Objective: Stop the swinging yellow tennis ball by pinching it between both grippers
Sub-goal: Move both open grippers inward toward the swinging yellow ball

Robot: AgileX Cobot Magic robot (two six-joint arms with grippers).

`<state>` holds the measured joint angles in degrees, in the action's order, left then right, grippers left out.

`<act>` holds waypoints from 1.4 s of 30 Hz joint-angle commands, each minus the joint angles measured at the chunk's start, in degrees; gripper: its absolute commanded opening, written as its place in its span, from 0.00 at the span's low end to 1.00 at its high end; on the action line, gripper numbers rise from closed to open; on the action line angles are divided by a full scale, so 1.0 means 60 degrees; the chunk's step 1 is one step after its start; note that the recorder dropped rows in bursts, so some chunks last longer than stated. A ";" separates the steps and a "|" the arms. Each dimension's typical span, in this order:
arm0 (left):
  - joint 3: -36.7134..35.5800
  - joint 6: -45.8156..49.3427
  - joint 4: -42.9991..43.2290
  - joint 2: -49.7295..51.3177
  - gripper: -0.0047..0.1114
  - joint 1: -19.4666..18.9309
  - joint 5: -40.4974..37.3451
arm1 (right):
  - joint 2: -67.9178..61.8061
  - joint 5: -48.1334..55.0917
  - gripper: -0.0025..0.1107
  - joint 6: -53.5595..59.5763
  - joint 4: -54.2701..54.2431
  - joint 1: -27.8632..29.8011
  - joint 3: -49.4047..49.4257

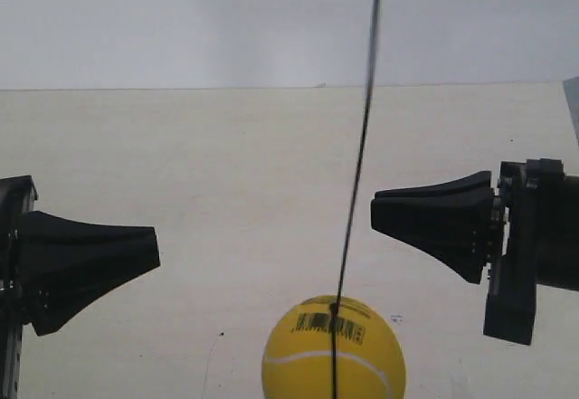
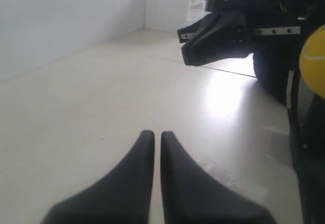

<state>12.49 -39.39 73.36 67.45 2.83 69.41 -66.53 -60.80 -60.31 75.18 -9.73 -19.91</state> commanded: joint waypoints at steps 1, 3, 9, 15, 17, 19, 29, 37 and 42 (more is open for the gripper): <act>-0.0034 0.0373 -0.0081 0.0223 0.08 0.0297 0.0092 | -0.0021 -0.0022 0.02 -0.0113 0.0078 -0.0027 -0.0062; -0.0034 0.0373 -0.0119 0.0220 0.08 0.0297 0.0092 | -0.0021 -0.0022 0.02 -0.0113 0.0183 -0.0027 -0.0062; -0.0034 0.0373 -0.0015 0.0220 0.08 0.0297 0.0092 | -0.0021 -0.0783 0.02 -0.0032 0.0438 -0.0027 -0.0042; -0.0034 0.0254 -0.0089 0.0220 0.08 0.0417 0.0092 | -0.0021 -0.1527 0.02 0.0067 0.0443 -0.0027 -0.0028; -0.0034 0.0254 -0.0122 0.0220 0.08 0.0723 0.0092 | -0.0021 -0.1527 0.02 0.0067 0.0443 -0.0027 -0.0028; -0.0034 0.0342 -0.0291 0.0220 0.08 0.1109 0.0092 | -0.0021 -0.1527 0.02 0.0044 0.0443 -0.0052 -0.0028; 0.0153 0.1019 -0.1519 0.0220 0.08 0.1758 0.0092 | -0.0021 -0.1527 0.02 0.0081 0.0438 -0.0049 -0.0028; 0.0555 0.0729 -0.1632 0.0220 0.08 0.2077 0.0092 | -0.0021 -0.1527 0.02 0.0143 0.0273 -0.0049 -0.0028; 0.0631 0.1133 -0.1675 0.0220 0.08 0.2500 0.0092 | -0.0021 -0.1527 0.02 0.0148 0.0258 -0.0049 -0.0028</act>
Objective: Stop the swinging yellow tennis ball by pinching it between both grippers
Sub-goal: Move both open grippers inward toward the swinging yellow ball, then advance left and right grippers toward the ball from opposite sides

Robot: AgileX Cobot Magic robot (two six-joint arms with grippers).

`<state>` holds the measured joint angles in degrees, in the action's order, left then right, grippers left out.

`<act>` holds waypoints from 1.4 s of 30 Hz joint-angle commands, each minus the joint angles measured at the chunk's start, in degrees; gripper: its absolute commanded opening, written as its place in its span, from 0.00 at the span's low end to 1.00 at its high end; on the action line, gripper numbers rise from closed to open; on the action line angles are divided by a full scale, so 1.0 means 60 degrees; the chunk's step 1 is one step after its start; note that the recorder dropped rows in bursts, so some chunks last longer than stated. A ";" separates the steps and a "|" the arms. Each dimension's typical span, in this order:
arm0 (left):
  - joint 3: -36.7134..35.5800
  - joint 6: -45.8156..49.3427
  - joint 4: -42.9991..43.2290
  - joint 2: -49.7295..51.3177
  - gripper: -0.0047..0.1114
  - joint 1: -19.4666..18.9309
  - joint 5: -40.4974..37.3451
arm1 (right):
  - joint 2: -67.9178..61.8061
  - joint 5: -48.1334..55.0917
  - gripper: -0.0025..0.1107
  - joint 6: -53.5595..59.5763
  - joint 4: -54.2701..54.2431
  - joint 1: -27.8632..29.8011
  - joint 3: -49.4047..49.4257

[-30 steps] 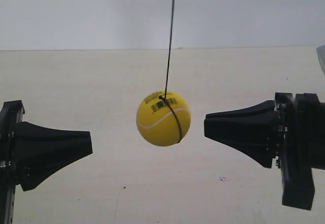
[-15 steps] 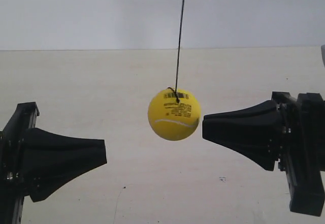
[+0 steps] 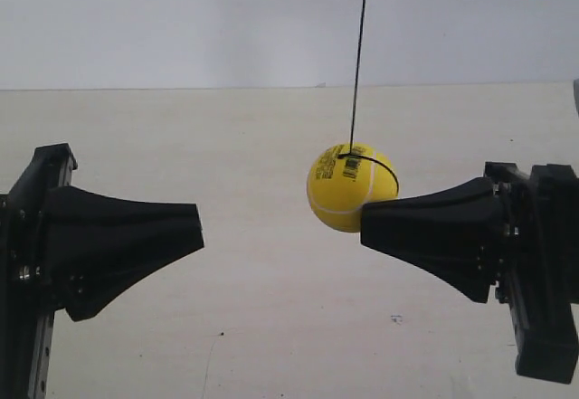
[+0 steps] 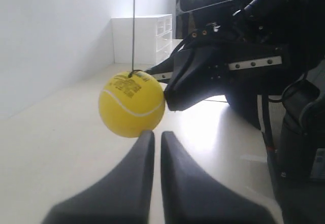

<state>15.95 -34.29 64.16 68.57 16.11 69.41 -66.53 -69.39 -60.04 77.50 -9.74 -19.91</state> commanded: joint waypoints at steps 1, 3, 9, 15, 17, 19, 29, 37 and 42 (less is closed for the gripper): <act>0.0053 0.0331 -0.0142 0.0034 0.08 0.0287 0.0092 | -0.0021 -0.0095 0.02 0.0102 -0.0128 -0.0048 -0.0028; 0.0053 0.0350 -0.0163 0.0034 0.08 0.0287 0.0092 | -0.0021 -0.0095 0.02 0.0102 -0.0128 -0.0048 -0.0028; 0.0053 0.0349 -0.0106 0.0034 0.08 0.0287 0.0092 | -0.0021 -0.0095 0.02 0.0102 -0.0128 -0.0048 -0.0028; 0.0053 0.0383 -0.0106 0.0034 0.08 0.0287 0.0092 | -0.0021 -0.0095 0.02 0.0102 -0.0076 -0.0048 -0.0028; 0.0053 0.0409 -0.0106 0.0034 0.08 0.0287 0.0092 | -0.0021 -0.0095 0.02 0.0102 -0.0076 -0.0048 -0.0028; 0.0053 0.0409 -0.0106 0.0034 0.08 0.0287 0.0092 | -0.0021 -0.0095 0.02 0.0102 -0.0076 -0.0048 -0.0028; 0.0053 0.0849 -0.0164 0.0556 0.08 0.0287 0.0092 | -0.0021 0.2037 0.02 0.0102 -0.0821 -0.0048 -0.0028; 0.0191 0.1501 -0.0407 0.1562 0.08 0.0287 0.0092 | -0.0021 0.1731 0.02 0.0297 -0.0900 -0.0048 -0.0028; 0.0418 0.1409 -0.0295 0.1878 0.08 0.0348 0.0092 | -0.0021 0.1453 0.02 0.0314 -0.0971 -0.0048 -0.0028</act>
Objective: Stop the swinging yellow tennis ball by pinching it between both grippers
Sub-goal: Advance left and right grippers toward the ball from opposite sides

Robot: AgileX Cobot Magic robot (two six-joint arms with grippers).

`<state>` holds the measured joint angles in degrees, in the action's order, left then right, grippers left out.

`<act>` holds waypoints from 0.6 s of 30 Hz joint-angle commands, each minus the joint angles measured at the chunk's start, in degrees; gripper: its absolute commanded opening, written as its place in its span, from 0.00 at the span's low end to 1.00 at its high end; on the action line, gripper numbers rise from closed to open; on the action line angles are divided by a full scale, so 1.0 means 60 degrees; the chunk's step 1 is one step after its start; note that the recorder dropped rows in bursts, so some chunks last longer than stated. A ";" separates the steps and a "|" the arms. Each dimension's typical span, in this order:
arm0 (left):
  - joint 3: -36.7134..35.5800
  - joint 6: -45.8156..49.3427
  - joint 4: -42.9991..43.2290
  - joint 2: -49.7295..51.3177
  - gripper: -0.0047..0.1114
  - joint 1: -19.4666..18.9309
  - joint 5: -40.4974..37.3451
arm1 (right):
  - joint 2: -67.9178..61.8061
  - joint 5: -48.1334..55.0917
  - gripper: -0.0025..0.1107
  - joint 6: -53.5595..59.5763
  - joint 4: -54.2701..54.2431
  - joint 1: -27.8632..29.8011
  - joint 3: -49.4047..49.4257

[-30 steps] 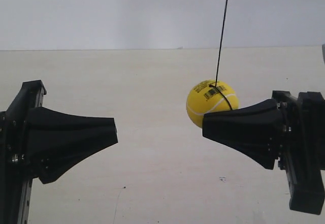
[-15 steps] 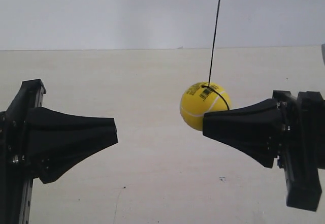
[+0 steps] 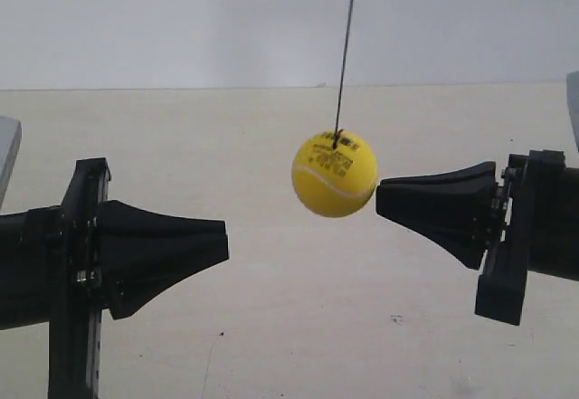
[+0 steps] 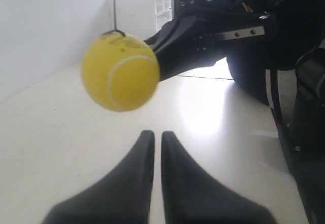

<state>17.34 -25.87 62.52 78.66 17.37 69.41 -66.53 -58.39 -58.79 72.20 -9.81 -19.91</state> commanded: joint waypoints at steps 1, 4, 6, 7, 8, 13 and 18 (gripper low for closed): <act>0.0205 0.0005 -0.0022 0.0196 0.08 0.0209 0.0092 | -0.0021 -0.0526 0.02 0.0107 -0.0089 -0.0035 -0.0028; 0.0264 0.0005 -0.0041 0.0202 0.08 0.0636 0.0092 | -0.0021 -0.0892 0.02 0.0065 0.0028 -0.0035 -0.0028; 0.0312 0.0005 -0.0041 0.0202 0.08 0.0941 0.0092 | -0.0021 -0.1066 0.02 0.0037 0.0119 -0.0035 -0.0028; 0.0349 0.0005 -0.0041 0.0202 0.08 0.1042 0.0092 | -0.0021 -0.1135 0.02 -0.0033 0.0202 -0.0035 -0.0028; 0.0349 0.0005 -0.0041 0.0202 0.08 0.1171 0.0092 | -0.0021 -0.1190 0.02 -0.0079 0.0277 -0.0035 -0.0028; 0.0349 0.0065 -0.0096 0.0202 0.08 0.1333 0.0092 | -0.0021 -0.1216 0.02 -0.0141 0.0450 -0.0035 -0.0028; 0.0349 0.0065 -0.0096 0.0202 0.08 0.1333 0.0092 | -0.0021 -0.1233 0.02 -0.0209 0.0571 -0.0035 -0.0028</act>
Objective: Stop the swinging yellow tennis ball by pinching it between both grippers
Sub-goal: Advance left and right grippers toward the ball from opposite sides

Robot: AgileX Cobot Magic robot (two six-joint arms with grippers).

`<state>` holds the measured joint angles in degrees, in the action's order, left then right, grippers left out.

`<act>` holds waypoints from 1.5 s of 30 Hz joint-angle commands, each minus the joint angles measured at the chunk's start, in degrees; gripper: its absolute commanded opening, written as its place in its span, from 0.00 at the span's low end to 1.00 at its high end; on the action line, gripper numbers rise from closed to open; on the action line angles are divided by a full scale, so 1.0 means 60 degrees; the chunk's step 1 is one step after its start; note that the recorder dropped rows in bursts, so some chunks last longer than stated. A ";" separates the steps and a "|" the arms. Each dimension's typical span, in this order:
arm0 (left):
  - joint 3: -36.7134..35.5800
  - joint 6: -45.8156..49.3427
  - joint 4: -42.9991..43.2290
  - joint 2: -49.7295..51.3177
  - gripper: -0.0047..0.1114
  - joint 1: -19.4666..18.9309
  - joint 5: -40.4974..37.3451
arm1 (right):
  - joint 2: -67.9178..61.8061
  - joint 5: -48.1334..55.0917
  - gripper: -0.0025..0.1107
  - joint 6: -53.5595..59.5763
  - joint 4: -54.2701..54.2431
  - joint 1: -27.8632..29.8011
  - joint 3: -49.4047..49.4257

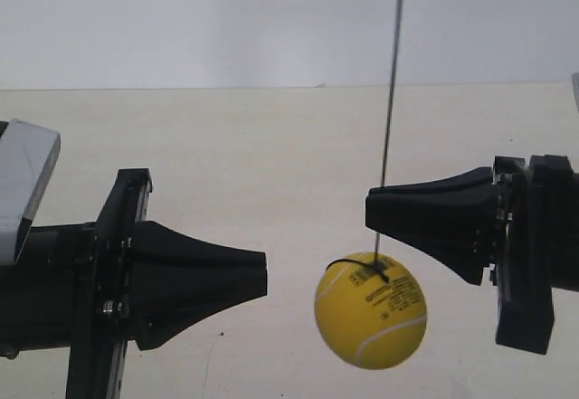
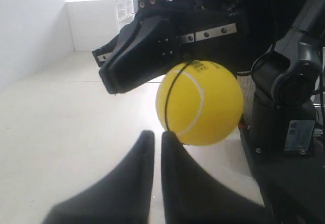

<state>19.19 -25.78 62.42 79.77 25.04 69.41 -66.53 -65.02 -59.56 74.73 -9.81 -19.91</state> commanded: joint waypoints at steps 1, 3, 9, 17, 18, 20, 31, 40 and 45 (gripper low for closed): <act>0.0041 0.0050 -0.0051 0.0017 0.08 0.0052 0.0092 | -0.0021 -0.0106 0.02 -0.0083 0.0167 -0.0035 -0.0028; 0.0041 0.0050 -0.0029 0.0017 0.08 0.0052 0.0092 | -0.0021 0.0064 0.02 -0.0083 0.0167 -0.0035 -0.0028; 0.0041 0.0050 0.0138 0.0017 0.08 0.0052 0.0092 | -0.0001 0.2069 0.02 -0.0418 0.0060 -0.0035 -0.0028; 0.0041 0.0029 0.0133 0.0053 0.08 0.0052 0.0092 | 0.0015 -0.0166 0.02 -0.0197 0.0404 -0.0035 -0.0028; 0.0041 0.0029 0.0116 0.0054 0.08 0.0052 0.0092 | 0.0015 -0.0339 0.02 -0.0198 0.0404 -0.0035 -0.0028; 0.0041 0.0029 0.0061 0.0054 0.08 0.0052 0.0092 | 0.0015 -0.0441 0.02 -0.0198 0.0404 -0.0035 -0.0028; 0.0041 0.0067 -0.0016 0.0054 0.08 0.0052 0.0092 | -0.0003 0.0822 0.02 0.0152 0.0086 -0.0035 -0.0028; 0.0041 0.0214 -0.0368 0.0443 0.08 0.0514 0.0092 | -0.0003 0.0170 0.02 0.0048 -0.0037 -0.0035 -0.0028; 0.0041 0.0559 -0.0477 0.0443 0.08 0.0615 0.0092 | -0.0003 0.0170 0.02 -0.0158 0.0228 -0.0035 -0.0028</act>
<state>19.23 -23.24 60.92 82.26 28.21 69.41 -66.53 -63.30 -59.72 75.21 -9.81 -19.91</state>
